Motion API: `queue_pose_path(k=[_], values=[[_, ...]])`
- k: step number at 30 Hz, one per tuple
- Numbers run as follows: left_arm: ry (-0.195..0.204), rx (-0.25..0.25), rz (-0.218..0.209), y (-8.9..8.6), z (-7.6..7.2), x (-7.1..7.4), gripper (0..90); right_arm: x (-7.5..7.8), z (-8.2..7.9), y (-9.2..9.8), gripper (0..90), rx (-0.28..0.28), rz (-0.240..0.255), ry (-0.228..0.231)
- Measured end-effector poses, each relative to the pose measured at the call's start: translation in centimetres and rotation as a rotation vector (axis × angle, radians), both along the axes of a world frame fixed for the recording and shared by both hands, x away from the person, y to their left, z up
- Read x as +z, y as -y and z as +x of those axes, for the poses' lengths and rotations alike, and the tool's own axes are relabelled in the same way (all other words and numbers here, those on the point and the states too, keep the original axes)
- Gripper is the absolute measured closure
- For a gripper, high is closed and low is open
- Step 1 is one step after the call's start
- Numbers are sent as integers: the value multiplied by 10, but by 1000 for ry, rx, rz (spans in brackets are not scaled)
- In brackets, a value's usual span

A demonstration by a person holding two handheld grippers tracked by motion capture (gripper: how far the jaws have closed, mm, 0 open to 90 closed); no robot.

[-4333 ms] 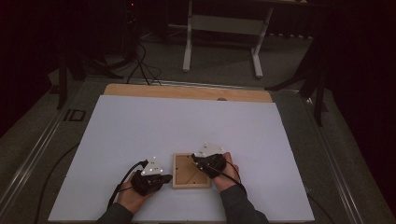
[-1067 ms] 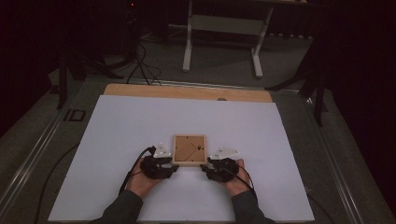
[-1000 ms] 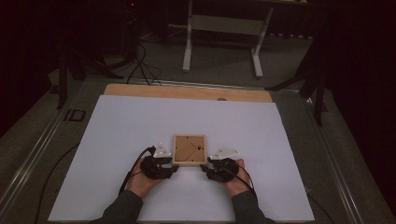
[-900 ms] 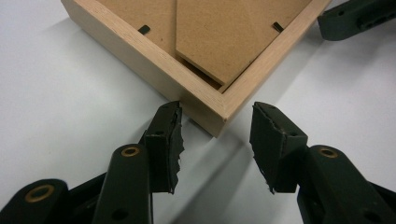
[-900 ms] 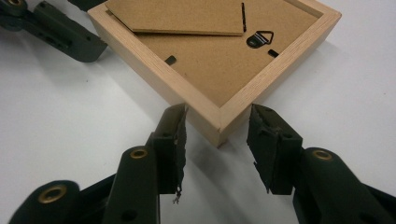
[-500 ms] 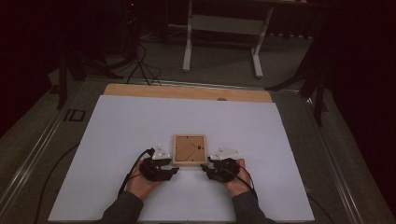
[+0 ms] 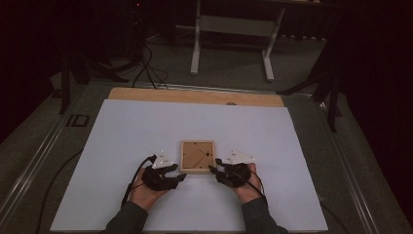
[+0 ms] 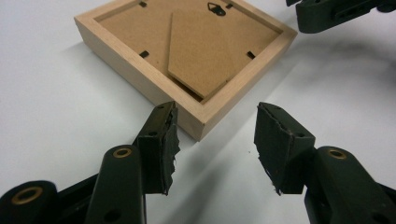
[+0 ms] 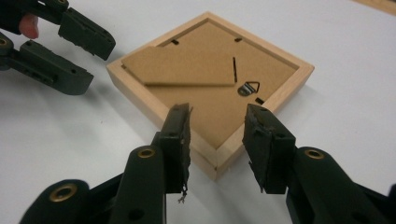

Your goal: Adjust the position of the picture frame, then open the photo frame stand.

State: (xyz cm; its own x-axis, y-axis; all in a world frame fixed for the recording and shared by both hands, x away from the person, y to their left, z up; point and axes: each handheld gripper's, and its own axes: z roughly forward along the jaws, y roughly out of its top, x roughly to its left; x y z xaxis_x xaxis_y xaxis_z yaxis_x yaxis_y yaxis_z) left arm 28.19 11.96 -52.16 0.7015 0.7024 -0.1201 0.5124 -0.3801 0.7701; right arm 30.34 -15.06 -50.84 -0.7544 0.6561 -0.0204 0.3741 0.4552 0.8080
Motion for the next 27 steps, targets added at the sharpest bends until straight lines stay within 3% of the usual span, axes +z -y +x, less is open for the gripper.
queue_pose_path(k=[4, 10, 21, 27], values=[[12, 7, -18, -2, -1, 3, 490, 0, 2, 0, 633, -13, 22, 16], [27, 14, -39, -4, -2, 7, 490, -3, 6, 0, 667, -38, 57, -2], [48, 29, -71, -8, -3, 14, 490, -10, 9, -4, 682, -38, 40, -11], [46, 34, -94, -9, -1, 16, 490, -12, 9, -4, 794, -49, 33, -8]])
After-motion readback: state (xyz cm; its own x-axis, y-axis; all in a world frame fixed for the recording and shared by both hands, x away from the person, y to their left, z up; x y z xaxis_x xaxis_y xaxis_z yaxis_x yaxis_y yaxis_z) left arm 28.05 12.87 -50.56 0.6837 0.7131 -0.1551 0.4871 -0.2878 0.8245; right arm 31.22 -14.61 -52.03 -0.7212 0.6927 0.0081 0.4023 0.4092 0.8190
